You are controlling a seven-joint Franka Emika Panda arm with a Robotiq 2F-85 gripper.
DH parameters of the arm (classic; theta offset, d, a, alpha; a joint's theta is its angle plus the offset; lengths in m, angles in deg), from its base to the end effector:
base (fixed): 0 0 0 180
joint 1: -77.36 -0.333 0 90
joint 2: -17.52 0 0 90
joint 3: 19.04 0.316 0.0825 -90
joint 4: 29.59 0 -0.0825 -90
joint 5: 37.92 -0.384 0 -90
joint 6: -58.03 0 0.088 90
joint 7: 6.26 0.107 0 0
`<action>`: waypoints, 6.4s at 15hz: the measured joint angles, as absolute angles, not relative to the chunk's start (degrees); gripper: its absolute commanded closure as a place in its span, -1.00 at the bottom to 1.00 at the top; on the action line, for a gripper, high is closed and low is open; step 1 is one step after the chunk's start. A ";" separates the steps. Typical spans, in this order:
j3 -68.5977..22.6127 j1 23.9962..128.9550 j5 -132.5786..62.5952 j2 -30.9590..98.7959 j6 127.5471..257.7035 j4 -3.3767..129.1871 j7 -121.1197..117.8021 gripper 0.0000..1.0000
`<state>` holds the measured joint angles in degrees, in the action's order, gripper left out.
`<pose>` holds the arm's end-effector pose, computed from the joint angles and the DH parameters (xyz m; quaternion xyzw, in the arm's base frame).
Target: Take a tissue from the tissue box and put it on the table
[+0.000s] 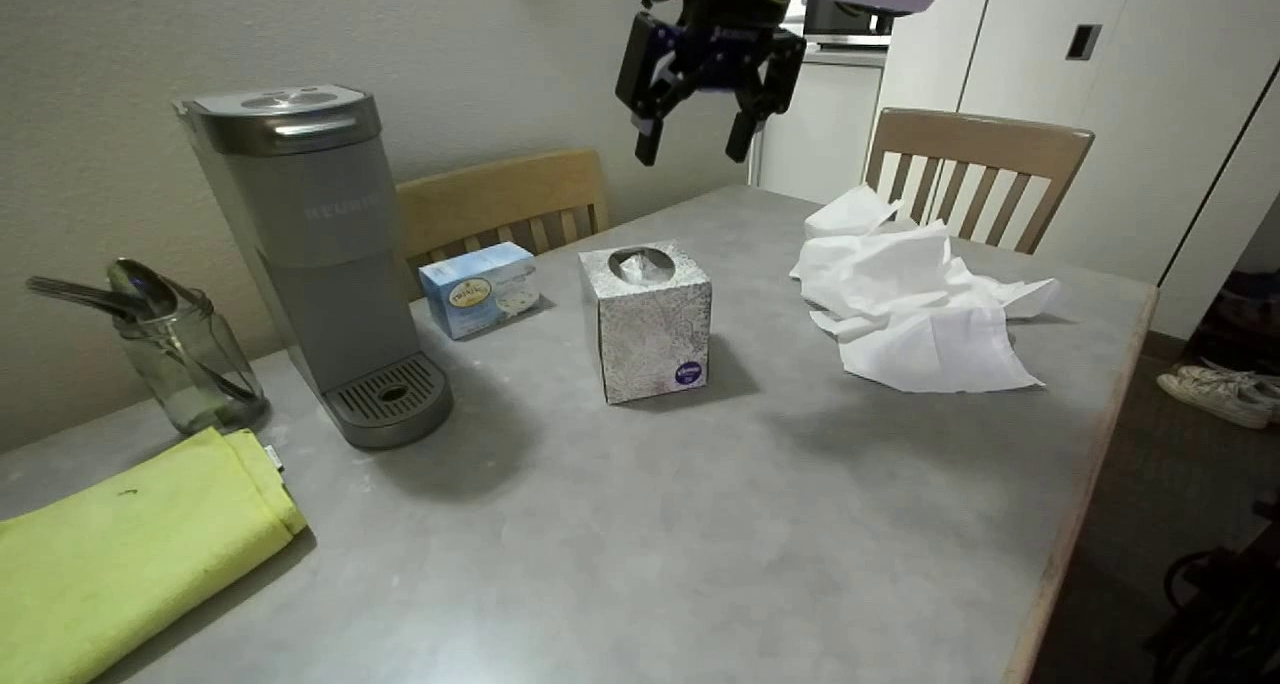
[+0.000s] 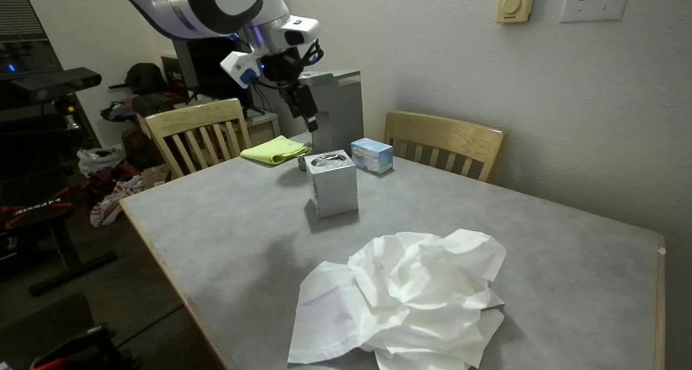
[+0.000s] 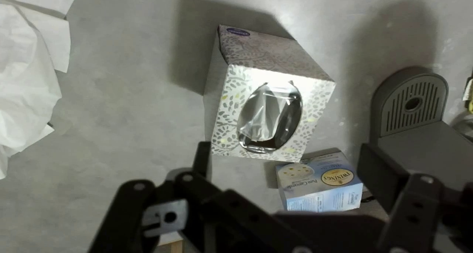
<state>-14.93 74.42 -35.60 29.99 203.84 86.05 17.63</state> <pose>0.6137 0.0747 0.3768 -0.9792 0.1320 -0.1503 0.0350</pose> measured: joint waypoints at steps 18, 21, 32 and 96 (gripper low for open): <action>-18.55 70.54 -34.78 39.96 202.92 77.34 29.03 -1.00; -19.11 70.01 -34.82 44.05 205.31 73.05 28.77 -1.00; -19.20 69.96 -39.78 52.67 205.45 62.37 26.31 -1.00; -20.86 69.36 -41.26 48.98 189.24 55.87 25.75 1.00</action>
<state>-20.86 69.36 -41.26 48.98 189.24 55.87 25.75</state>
